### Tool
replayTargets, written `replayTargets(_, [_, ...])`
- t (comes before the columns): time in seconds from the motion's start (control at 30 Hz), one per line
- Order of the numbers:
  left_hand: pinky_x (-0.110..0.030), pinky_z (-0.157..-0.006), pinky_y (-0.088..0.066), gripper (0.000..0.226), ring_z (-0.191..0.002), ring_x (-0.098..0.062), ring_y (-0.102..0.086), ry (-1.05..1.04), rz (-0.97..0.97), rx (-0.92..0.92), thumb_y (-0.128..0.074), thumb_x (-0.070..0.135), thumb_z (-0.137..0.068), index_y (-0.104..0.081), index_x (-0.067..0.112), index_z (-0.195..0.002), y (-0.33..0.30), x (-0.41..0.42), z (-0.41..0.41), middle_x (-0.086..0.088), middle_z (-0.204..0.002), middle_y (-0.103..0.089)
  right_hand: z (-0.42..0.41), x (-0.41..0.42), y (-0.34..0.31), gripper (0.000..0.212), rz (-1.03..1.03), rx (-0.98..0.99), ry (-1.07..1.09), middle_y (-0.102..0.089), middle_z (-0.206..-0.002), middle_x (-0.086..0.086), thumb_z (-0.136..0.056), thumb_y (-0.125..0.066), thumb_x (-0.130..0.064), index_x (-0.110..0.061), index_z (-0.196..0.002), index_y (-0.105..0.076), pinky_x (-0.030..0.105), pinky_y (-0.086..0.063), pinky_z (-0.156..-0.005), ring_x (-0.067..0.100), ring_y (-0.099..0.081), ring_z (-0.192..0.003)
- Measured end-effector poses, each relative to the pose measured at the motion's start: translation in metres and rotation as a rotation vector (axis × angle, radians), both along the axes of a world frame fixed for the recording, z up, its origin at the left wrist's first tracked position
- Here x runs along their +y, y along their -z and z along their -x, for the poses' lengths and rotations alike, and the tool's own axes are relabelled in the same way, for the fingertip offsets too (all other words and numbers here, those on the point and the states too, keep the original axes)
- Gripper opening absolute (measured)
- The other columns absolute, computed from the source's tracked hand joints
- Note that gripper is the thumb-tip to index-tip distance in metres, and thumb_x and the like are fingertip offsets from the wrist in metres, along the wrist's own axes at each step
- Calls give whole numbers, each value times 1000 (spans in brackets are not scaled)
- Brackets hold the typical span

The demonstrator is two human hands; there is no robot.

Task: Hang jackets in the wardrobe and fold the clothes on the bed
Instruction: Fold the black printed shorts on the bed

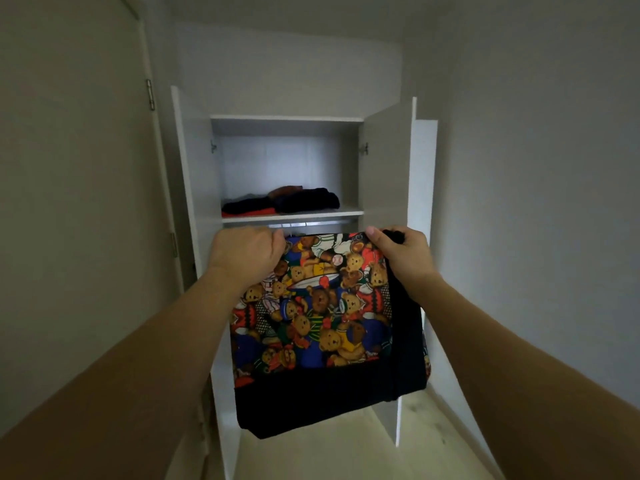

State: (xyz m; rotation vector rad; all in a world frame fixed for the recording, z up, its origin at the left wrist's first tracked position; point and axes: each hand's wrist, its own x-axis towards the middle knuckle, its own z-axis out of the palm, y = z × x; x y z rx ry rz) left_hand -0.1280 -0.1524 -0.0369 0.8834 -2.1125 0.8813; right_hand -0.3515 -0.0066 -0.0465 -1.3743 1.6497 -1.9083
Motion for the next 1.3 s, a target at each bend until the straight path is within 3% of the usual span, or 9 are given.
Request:
replayTargets(0.13, [-30, -58, -51, 70, -58, -17, -56, 47, -83, 14, 2, 60, -92, -56, 23, -74, 5, -123, 20, 6, -59, -48, 26, -126, 9, 30, -21, -11, -7, -74, -86, 6, -85, -71, -41, -12, -90, -71, 35, -59, -76, 21, -72, -82])
replayTargets(0.27, [-28, -56, -40, 84, -65, -17, -57, 39, -90, -24, 1, 72, -84, -66, 22, -90, 0, -233, 51, 4, -66, -54, 59, -237, 2, 26, -31, -21, 10, -74, -79, 5, -84, -72, -39, -14, -80, -69, 34, -59, -72, 22, -72, -77])
replayTargets(0.33, [-28, -56, -37, 75, -69, -19, -59, 25, -112, -26, -9, 70, -88, -64, 21, -94, -7, -283, 72, 1, -74, -61, 81, -289, -7, 29, -33, -31, 13, -74, -78, 4, -83, -74, -40, -12, -81, -70, 36, -59, -74, 21, -72, -76])
replayTargets(0.47, [-27, -53, -37, 56, -57, -15, -47, -3, -184, -49, -12, 59, -81, -54, 23, -76, -24, -379, 122, 6, -61, -49, 132, -396, -19, 36, -12, -55, 11, -75, -78, 6, -81, -75, -42, -6, -85, -71, 42, -60, -77, 23, -72, -75])
replayTargets(0.63, [-30, -65, -40, 37, -62, -18, -44, -205, -221, -68, -37, 31, -96, -36, 21, -60, -52, -505, 179, 6, -61, -40, 178, -537, -40, 30, 50, -23, -27, -73, -71, 2, -83, -74, -41, -12, -73, -70, 36, -58, -71, 22, -71, -72])
replayTargets(0.73, [-35, -77, -33, 33, -63, -19, -39, -375, -166, -87, -40, 20, -93, -35, 20, -61, -81, -578, 208, 2, -74, -56, 204, -625, -68, 34, 66, -59, -76, -72, -70, 4, -82, -74, -42, -10, -73, -69, 33, -56, -69, 23, -70, -71])
replayTargets(0.87, [-37, -82, -37, 19, -87, -27, -57, -506, -123, 17, -43, 14, -92, -48, 13, -74, -132, -658, 233, -8, -95, -65, 225, -737, -117, 40, 109, -99, -128, -73, -75, 9, -78, -76, -45, -6, -74, -69, 35, -58, -69, 27, -71, -72])
replayTargets(1.03, [-41, -94, -35, 26, -106, -32, -52, -658, -38, 68, -38, 15, -95, -58, 5, -107, -192, -777, 250, -16, -113, -61, 239, -880, -168, 49, 180, -187, -194, -73, -82, 14, -74, -80, -45, 2, -82, -69, 48, -60, -76, 32, -71, -78])
replayTargets(1.3, [-34, -93, -32, 26, -110, -26, -50, -703, -82, 23, -36, 20, -99, -60, 12, -107, -223, -1006, 274, -8, -116, -60, 259, -1115, -199, 57, 118, -263, -213, -72, -93, 16, -64, -84, -49, -2, -92, -67, 48, -58, -81, 35, -69, -85])
